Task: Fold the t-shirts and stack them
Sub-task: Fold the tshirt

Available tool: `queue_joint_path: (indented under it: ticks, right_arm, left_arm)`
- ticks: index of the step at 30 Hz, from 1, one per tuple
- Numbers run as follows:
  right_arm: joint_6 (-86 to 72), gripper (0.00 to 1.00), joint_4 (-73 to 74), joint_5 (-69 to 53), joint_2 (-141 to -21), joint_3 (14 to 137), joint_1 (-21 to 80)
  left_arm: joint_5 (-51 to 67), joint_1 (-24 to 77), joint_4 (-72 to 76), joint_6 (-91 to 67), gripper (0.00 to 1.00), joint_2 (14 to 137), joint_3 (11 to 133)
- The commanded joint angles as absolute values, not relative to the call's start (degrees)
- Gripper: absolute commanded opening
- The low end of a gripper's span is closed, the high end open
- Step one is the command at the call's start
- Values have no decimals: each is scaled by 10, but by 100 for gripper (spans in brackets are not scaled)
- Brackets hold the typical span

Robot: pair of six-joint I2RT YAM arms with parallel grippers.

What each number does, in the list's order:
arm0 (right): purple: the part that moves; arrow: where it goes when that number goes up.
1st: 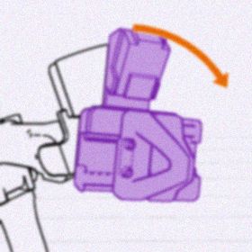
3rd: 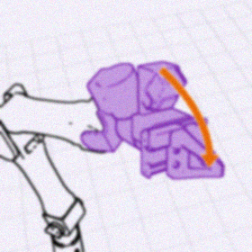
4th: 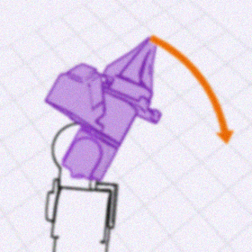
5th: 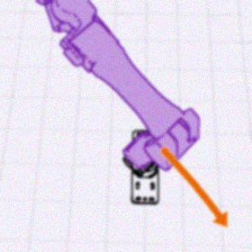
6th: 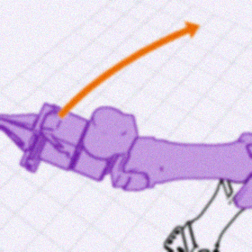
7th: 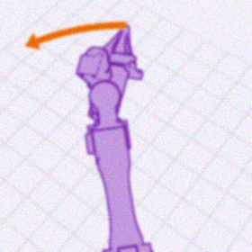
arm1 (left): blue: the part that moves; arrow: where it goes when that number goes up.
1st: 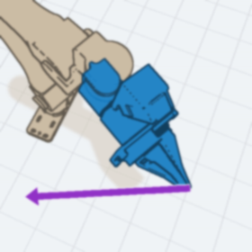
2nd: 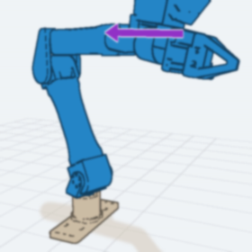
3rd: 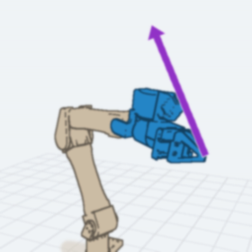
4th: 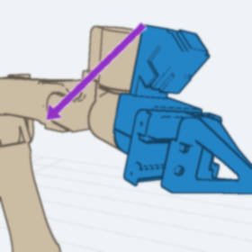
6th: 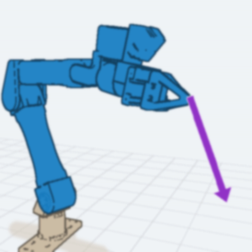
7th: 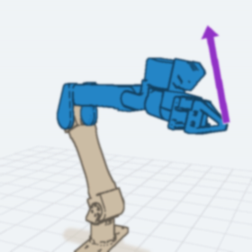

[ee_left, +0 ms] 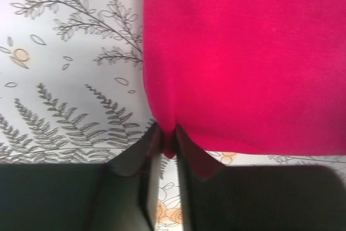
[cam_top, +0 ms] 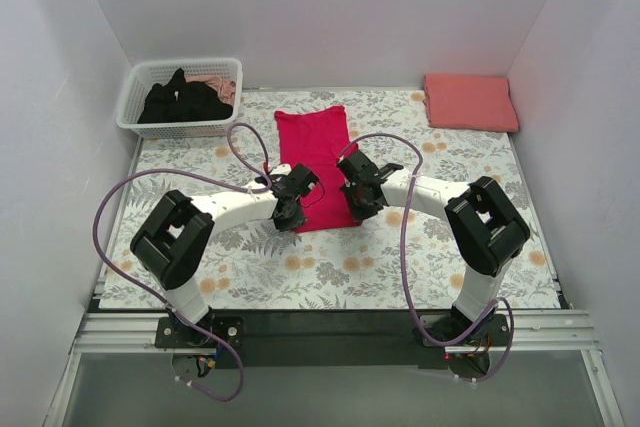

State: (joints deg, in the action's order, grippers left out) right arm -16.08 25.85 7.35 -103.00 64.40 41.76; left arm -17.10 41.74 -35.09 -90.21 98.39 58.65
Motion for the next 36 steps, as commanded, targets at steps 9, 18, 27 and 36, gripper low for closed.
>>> queue_joint_path:
  ticks: [9, 18, 27, 36]
  right_arm:
    - [-140, 1, 380, -29, -1001, 561, 425]
    - [-163, 1, 501, -117, -772, 401, 442]
    - [-144, 1, 603, -40, -761, 575, 436]
    - [-99, 1, 636, -13, -841, 748, 412]
  left_arm:
    - [-98, 446, -461, -896, 0, 944, 548]
    - [-1, 591, -580, -1025, 0, 727, 480]
    - [7, 591, -582, -1010, 0, 704, 551]
    - [-7, 492, -555, -916, 0, 715, 620]
